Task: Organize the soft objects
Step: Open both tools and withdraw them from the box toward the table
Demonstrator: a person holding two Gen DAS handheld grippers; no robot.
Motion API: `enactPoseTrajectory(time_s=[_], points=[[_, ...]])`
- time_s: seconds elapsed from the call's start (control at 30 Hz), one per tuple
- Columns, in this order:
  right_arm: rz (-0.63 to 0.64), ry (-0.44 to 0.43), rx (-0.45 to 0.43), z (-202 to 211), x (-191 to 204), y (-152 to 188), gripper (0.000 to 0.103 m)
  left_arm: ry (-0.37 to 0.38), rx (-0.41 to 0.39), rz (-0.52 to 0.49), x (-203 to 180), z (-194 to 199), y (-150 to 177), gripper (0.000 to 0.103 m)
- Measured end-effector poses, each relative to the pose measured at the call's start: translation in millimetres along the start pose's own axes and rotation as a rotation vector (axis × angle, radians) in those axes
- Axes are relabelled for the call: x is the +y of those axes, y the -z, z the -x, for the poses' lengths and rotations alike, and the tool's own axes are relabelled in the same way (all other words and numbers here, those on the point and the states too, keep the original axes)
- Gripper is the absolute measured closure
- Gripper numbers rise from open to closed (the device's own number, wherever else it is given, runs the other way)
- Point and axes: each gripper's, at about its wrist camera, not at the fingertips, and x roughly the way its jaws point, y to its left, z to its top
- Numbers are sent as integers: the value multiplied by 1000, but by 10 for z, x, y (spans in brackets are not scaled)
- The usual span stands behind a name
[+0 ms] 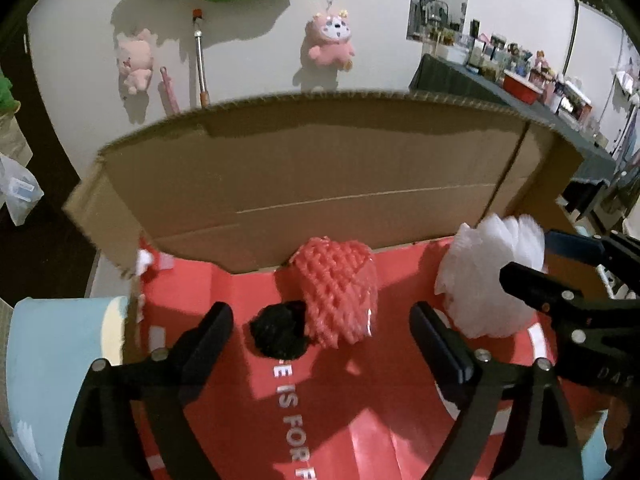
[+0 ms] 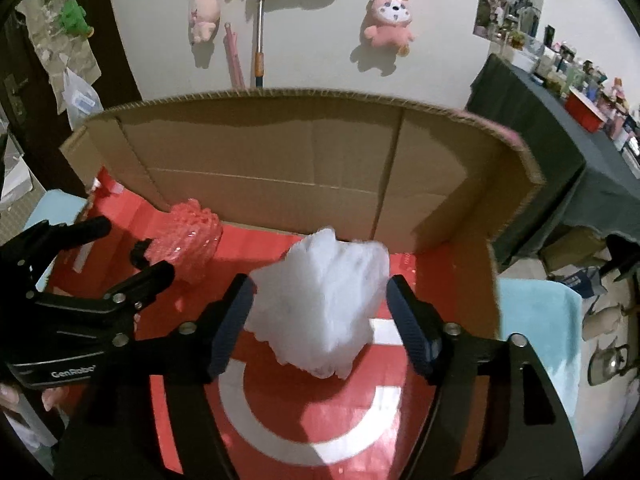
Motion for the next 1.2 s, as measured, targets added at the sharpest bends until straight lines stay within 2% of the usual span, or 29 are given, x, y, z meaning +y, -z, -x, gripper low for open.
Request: enactPoseTrajectory(time_s=[0.17, 0.27, 0.5, 0.63, 0.93, 1.0, 1.2], points=[[3, 12, -47, 415, 19, 66, 31, 4, -52, 29, 32, 354, -41, 5], [12, 25, -87, 751, 43, 138, 26, 8, -101, 45, 12, 671, -26, 2], [8, 10, -226, 1671, 55, 447, 16, 50, -215, 61, -3, 1416, 223, 0], [15, -12, -283, 2045, 54, 674, 15, 87, -271, 99, 46, 1775, 473, 0], [95, -47, -442, 2715, 281, 1572, 13, 74, -438, 7, -129, 2394, 1129, 0], [122, -41, -478, 2795, 362, 1819, 8, 74, -487, -4, -153, 2483, 1321, 0], [146, -27, -565, 2900, 532, 2458, 8, 26, -593, -10, -267, 2679, 1896, 0]])
